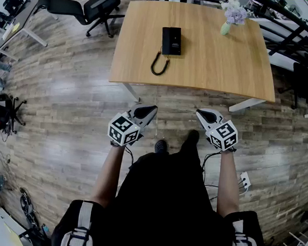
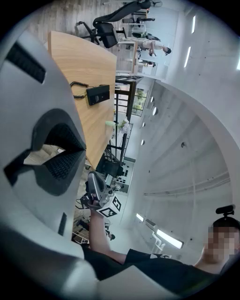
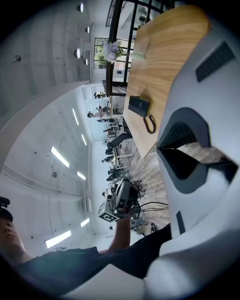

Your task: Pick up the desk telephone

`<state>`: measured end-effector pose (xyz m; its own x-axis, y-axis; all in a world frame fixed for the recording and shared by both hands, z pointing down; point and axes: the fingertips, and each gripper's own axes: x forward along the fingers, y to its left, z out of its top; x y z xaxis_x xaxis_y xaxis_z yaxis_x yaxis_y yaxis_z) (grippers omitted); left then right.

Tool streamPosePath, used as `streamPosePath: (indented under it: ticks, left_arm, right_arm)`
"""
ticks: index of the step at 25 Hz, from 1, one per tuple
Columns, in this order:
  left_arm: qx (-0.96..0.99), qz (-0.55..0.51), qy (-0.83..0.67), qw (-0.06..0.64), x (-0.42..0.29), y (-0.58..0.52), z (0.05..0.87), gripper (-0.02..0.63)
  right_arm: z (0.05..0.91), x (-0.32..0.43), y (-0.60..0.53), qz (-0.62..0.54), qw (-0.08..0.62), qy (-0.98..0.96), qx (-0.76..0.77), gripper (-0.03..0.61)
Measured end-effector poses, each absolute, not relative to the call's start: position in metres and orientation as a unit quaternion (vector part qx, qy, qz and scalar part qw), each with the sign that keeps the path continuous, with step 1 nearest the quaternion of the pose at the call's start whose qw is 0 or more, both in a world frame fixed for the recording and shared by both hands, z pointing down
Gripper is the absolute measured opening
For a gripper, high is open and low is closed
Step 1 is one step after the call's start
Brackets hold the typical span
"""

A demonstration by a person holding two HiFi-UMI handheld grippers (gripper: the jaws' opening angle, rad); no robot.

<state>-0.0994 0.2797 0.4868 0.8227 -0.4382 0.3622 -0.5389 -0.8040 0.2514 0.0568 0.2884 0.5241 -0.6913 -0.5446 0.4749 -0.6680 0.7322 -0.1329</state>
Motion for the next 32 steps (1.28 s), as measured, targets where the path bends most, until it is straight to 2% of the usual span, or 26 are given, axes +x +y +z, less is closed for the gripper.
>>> streamPosePath:
  ticks: [17, 32]
  left_arm:
    - [0.938, 0.131, -0.267, 0.177, -0.132, 0.277, 0.487, 0.021]
    - [0.926, 0.136, -0.29, 0.199, -0.117, 0.247, 0.497, 0.021]
  right_arm:
    - [0.521, 0.031, 0.288, 0.152, 0.2, -0.904, 0.347, 0.023]
    - [0.54, 0.059, 0.259, 0.174, 0.208, -0.898, 0.346, 0.025]
